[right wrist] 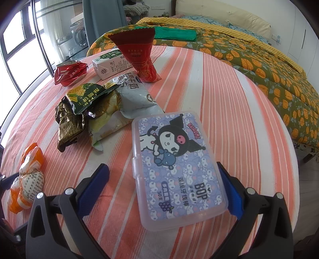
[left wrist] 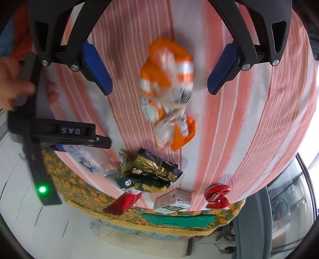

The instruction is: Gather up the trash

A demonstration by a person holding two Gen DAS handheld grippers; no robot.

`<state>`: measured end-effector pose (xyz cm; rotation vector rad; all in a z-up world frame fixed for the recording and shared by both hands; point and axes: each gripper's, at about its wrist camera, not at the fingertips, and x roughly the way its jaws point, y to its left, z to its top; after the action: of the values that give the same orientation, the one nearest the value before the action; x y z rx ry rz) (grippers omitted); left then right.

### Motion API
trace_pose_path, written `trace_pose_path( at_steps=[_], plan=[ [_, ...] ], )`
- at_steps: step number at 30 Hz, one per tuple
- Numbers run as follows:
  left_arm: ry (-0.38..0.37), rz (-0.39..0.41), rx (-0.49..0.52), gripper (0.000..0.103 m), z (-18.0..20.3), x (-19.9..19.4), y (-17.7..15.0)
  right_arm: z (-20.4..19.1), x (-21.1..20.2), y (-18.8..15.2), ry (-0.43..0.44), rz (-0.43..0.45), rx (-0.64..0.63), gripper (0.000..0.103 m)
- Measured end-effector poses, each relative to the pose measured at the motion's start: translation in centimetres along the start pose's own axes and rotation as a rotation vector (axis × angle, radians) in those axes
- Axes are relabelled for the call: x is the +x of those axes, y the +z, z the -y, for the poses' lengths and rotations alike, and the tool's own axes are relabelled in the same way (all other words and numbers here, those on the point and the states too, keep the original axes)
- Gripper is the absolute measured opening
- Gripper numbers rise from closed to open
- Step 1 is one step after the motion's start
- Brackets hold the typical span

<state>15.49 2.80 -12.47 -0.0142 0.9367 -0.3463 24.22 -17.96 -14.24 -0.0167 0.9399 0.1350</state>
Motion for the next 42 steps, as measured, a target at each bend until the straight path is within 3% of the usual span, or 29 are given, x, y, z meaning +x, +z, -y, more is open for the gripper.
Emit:
trace_pose_path(
  at_steps=[5, 11, 15, 17, 18, 20, 22, 28, 31, 38, 42],
  plan=[
    [-0.062, -0.009, -0.064, 0.095, -1.3, -1.1, -0.1, 0.0, 0.3, 0.5, 0.016, -0.031, -0.026, 0.098],
    [0.003, -0.037, -0.048, 0.094, -1.2, -0.7, 1.7, 3.1, -1.7, 2.6, 0.135, -0.099, 0.009, 0.098],
    [0.049, -0.103, -0.030, 0.076, -0.7, 0.6, 2.6, 3.6, -1.6, 4.5, 0.142, -0.142, -0.011, 0.095],
    [0.083, -0.118, -0.012, 0.067, -0.3, 1.0, 2.6, 2.8, -1.0, 4.7, 0.166, -0.180, -0.045, 0.078],
    [0.095, -0.117, 0.003, 0.058, 0.0, 1.0, 2.6, 2.5, -0.9, 4.6, 0.168, -0.193, -0.059, 0.063],
    [0.095, -0.115, 0.021, 0.043, 0.4, 0.8, 2.5, 1.8, -1.1, 4.1, 0.148, -0.215, -0.094, 0.062],
    [0.109, -0.099, 0.026, 0.043, 0.8, 0.3, 2.3, 1.7, -2.4, 3.3, 0.141, -0.200, -0.110, 0.062],
    [-0.012, -0.050, 0.051, 0.042, 5.0, -1.9, 1.1, 5.5, -9.0, -0.8, 0.238, -0.081, -0.019, 0.062],
    [-0.106, -0.037, 0.099, 0.042, 9.4, -2.7, 0.7, 10.6, -12.6, -4.2, 0.230, -0.018, 0.084, 0.062],
    [-0.347, -0.079, 0.237, 0.042, 22.7, -2.4, -0.1, 23.7, -15.1, -12.7, 0.021, -0.010, 0.290, 0.062],
    [-0.399, -0.142, 0.323, 0.043, 30.0, -0.1, -1.6, 28.4, -14.6, -16.5, -0.075, -0.014, 0.365, 0.062]
  ],
)
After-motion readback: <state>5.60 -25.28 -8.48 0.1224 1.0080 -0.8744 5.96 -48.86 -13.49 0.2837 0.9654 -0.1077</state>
